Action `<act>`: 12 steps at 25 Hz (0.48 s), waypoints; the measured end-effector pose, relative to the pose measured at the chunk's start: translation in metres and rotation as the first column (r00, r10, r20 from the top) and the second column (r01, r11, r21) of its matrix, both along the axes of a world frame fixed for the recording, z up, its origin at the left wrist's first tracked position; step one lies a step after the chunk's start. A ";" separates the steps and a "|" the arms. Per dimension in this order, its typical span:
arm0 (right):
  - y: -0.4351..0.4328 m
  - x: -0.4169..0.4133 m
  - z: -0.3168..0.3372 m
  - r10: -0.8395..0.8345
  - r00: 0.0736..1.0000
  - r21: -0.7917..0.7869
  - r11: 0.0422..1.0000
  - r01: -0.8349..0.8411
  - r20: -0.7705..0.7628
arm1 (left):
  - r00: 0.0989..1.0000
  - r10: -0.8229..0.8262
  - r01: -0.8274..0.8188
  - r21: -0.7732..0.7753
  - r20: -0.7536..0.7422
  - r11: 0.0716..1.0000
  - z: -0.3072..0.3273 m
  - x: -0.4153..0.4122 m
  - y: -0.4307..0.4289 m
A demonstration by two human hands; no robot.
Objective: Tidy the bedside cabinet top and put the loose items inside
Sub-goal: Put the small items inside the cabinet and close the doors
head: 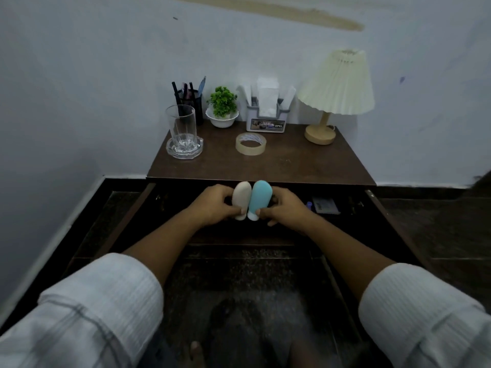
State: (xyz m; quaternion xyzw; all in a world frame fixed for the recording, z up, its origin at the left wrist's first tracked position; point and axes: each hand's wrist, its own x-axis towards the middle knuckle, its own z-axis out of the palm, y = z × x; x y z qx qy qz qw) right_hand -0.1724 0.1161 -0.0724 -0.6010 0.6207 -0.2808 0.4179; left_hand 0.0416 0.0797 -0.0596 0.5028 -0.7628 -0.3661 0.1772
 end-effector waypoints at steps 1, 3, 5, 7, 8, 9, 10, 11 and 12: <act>0.005 -0.001 -0.013 -0.024 1.000 0.026 0.999 0.024 -0.005 | 0.999 -0.011 0.010 0.020 0.035 1.000 -0.009 -0.005 0.000; 0.009 -0.001 -0.037 -0.078 0.997 0.059 0.995 0.079 -0.020 | 0.996 -0.020 0.015 0.054 0.092 0.998 -0.029 -0.015 -0.003; 0.007 -0.003 -0.055 -0.139 0.990 0.067 0.988 0.141 -0.026 | 0.991 -0.019 0.011 0.059 0.136 0.998 -0.049 -0.026 -0.010; -0.002 -0.005 -0.066 -0.197 0.979 0.067 0.978 0.200 -0.044 | 0.990 -0.003 -0.005 0.059 0.144 0.998 -0.063 -0.037 -0.018; -0.009 -0.006 -0.071 -0.222 0.973 0.062 0.972 0.225 -0.063 | 0.990 0.013 -0.021 0.057 0.141 0.998 -0.068 -0.041 -0.024; -0.017 -0.007 -0.075 -0.243 0.966 0.051 0.968 0.247 -0.085 | 0.989 0.032 -0.040 0.050 0.142 0.998 -0.072 -0.045 -0.030; -0.027 -0.008 -0.078 -0.260 0.960 0.035 0.964 0.264 -0.101 | 0.988 0.052 -0.058 0.040 0.147 0.997 -0.076 -0.049 -0.038; -0.036 -0.010 -0.081 -0.273 0.956 0.013 0.961 0.276 -0.112 | 0.986 0.069 -0.074 0.031 0.153 0.997 -0.080 -0.052 -0.046; -0.045 -0.012 -0.084 -0.282 0.952 -0.006 0.959 0.283 -0.119 | 0.984 0.084 -0.089 0.023 0.154 0.996 -0.084 -0.055 -0.055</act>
